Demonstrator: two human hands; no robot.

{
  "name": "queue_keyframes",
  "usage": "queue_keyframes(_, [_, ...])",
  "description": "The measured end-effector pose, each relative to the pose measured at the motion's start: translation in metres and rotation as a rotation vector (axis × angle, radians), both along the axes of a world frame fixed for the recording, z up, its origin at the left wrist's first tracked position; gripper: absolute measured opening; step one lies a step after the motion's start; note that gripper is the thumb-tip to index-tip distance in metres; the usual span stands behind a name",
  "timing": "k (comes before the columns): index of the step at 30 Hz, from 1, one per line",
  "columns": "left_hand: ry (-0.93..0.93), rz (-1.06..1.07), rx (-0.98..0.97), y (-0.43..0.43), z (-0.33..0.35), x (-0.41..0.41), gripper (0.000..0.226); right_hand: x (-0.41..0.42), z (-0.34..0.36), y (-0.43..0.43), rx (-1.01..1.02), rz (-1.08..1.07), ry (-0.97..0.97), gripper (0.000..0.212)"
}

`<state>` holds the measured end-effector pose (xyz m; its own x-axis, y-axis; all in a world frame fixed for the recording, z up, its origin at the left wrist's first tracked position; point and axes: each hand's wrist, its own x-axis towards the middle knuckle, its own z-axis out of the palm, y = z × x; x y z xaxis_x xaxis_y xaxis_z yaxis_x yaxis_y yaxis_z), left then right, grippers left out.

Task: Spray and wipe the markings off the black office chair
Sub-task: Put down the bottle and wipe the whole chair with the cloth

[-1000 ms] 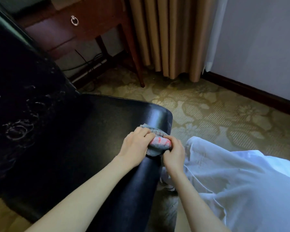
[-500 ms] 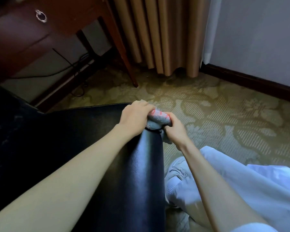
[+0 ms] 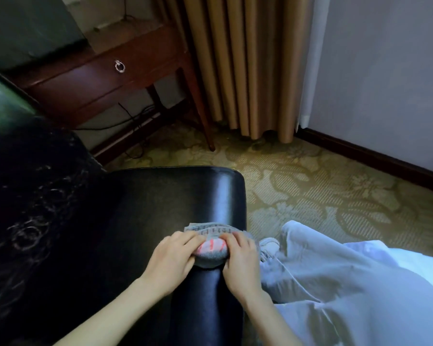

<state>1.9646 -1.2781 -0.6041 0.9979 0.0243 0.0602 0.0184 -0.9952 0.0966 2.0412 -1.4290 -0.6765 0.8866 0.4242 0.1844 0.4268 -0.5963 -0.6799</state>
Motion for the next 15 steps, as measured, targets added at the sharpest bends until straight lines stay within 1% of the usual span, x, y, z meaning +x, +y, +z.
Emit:
queue_keyframes(3, [0.009, 0.036, -0.016, -0.002, 0.001, -0.034, 0.048, -0.025, 0.009, -0.003, -0.054, 0.031, -0.095, 0.048])
queue_keyframes(5, [-0.005, 0.057, -0.028, -0.002, -0.001, -0.047, 0.048, -0.034, 0.013, -0.003, -0.067, 0.048, -0.099, 0.052])
queue_keyframes(7, [-0.032, 0.077, -0.044, -0.004, -0.003, -0.050, 0.047, -0.035, 0.011, -0.001, -0.054, 0.049, -0.081, 0.048])
queue_keyframes(8, [-0.044, 0.091, -0.059, -0.005, -0.004, -0.046, 0.047, -0.034, 0.009, 0.001, -0.041, 0.043, -0.066, 0.048])
queue_keyframes(10, [-0.064, 0.119, -0.086, -0.006, -0.006, -0.034, 0.046, -0.028, 0.004, 0.003, -0.011, 0.015, -0.046, 0.055])
queue_keyframes(11, [-0.065, 0.124, -0.093, -0.007, -0.007, -0.025, 0.046, -0.023, 0.001, 0.004, 0.009, -0.009, -0.036, 0.054])
queue_keyframes(13, [-0.060, 0.096, -0.076, -0.005, -0.010, -0.001, 0.046, -0.006, -0.001, 0.004, 0.069, -0.047, 0.015, 0.051])
queue_keyframes(15, [-0.045, 0.065, -0.036, -0.002, -0.011, 0.033, 0.045, 0.024, -0.003, 0.007, 0.136, -0.073, 0.068, 0.053])
